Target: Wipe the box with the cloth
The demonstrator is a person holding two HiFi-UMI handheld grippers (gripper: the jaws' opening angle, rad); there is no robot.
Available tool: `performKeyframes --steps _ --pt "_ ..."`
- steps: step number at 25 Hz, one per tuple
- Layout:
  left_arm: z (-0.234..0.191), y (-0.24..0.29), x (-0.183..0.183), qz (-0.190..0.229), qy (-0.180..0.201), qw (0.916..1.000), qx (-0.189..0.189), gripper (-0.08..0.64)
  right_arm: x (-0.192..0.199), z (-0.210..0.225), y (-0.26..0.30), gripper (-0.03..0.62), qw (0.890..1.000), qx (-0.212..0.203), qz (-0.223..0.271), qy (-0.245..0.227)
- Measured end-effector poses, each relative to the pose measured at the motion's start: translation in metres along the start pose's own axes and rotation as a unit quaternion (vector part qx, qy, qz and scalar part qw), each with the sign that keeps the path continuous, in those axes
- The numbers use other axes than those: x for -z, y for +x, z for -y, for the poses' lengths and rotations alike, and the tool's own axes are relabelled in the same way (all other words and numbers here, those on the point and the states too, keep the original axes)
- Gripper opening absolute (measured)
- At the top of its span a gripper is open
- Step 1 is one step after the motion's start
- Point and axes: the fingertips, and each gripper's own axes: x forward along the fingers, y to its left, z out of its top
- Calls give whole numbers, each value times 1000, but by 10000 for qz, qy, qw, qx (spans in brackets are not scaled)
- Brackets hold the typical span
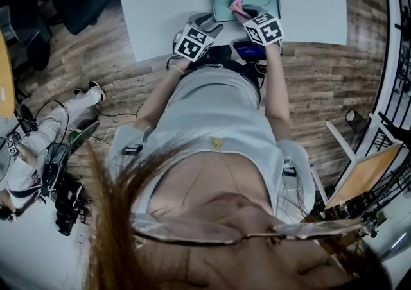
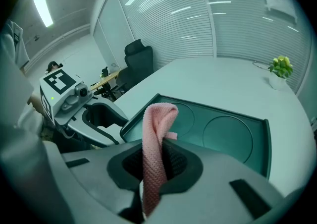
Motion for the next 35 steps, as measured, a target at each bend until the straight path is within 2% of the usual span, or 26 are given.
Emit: performKeyframes --steps 6,11,16,20,26,35 --pt "-1 -4 -8 84 -5 9999 -73 216 7 17 -13 38 9993 356 -80 -72" --pt "-5 -11 -23 283 14 9995 -141 216 10 26 -19 38 9963 677 -79 -532" --pt "-6 -21 -45 552 45 9984 -96 204 -5 17 -29 38 9939 634 537 -722" --pt "2 -31 -69 917 160 9956 -47 123 -21 11 -49 38 9887 655 1079 -814" --pt "19 -39 -93 1316 330 9907 140 57 -43 0 -75 38 9758 688 1740 -1136" --pt "34 -53 -122 1786 644 9816 198 43 -74 -20 -113 38 9471 549 2868 -1335"
